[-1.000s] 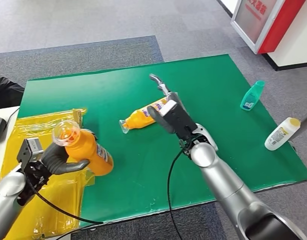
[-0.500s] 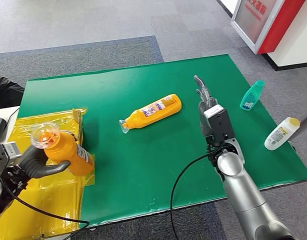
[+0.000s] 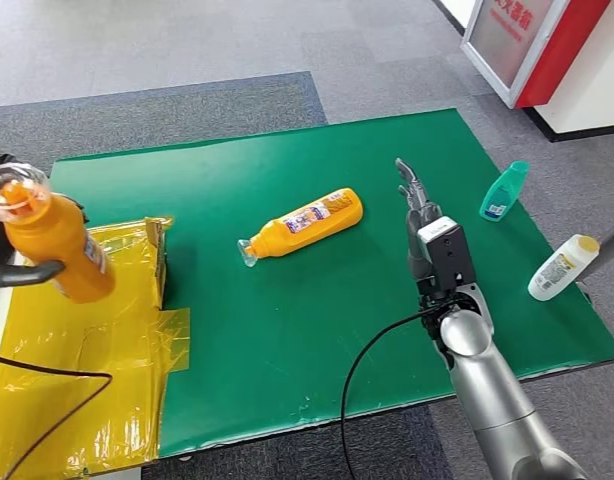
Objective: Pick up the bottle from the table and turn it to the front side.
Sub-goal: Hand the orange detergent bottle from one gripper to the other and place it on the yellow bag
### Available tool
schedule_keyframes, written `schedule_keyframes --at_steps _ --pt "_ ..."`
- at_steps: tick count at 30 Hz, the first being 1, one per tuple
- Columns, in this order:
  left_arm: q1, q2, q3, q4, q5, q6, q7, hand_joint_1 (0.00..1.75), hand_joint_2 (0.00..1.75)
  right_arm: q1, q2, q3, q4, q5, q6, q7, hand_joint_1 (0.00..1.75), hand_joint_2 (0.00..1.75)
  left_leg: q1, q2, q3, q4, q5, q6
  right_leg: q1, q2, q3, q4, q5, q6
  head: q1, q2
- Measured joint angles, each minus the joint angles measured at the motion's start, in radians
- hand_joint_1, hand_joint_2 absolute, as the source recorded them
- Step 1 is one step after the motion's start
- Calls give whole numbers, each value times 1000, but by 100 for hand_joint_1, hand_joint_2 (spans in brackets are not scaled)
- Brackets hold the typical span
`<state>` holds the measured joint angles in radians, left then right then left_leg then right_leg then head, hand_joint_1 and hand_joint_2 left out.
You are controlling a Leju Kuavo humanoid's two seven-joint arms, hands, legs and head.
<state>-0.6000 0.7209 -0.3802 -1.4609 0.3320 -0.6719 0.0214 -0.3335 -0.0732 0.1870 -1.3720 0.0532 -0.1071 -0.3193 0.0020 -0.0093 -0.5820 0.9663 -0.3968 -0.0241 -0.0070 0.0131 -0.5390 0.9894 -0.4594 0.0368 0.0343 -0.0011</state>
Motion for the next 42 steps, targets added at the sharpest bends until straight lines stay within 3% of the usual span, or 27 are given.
schedule_keyframes --at_steps 9,17,21,29,42 --pt "-210 169 -177 21 68 -25 80 175 175 -4 0 3 21 -28 1 0 0 0 0 0 -1 0 0 0 0 0 0 0 0 0 0 0" --pt "-279 268 -318 22 109 -27 138 175 175 -10 5 8 38 -44 1 7 0 0 0 0 -1 0 0 0 0 0 0 0 0 0 0 0" --pt "-254 311 -393 23 91 -3 157 175 175 -14 11 14 46 -50 -1 16 0 0 0 0 -1 0 0 0 0 0 0 0 0 0 0 0" --pt "-124 380 -497 31 17 46 154 175 175 -19 25 33 59 -52 -1 30 0 0 0 0 -1 0 0 0 1 0 -1 0 0 0 0 0" --pt "27 393 -518 66 -86 60 136 175 175 -29 44 57 72 -52 -3 41 0 0 0 0 -1 0 0 0 1 0 -1 0 0 0 0 0"
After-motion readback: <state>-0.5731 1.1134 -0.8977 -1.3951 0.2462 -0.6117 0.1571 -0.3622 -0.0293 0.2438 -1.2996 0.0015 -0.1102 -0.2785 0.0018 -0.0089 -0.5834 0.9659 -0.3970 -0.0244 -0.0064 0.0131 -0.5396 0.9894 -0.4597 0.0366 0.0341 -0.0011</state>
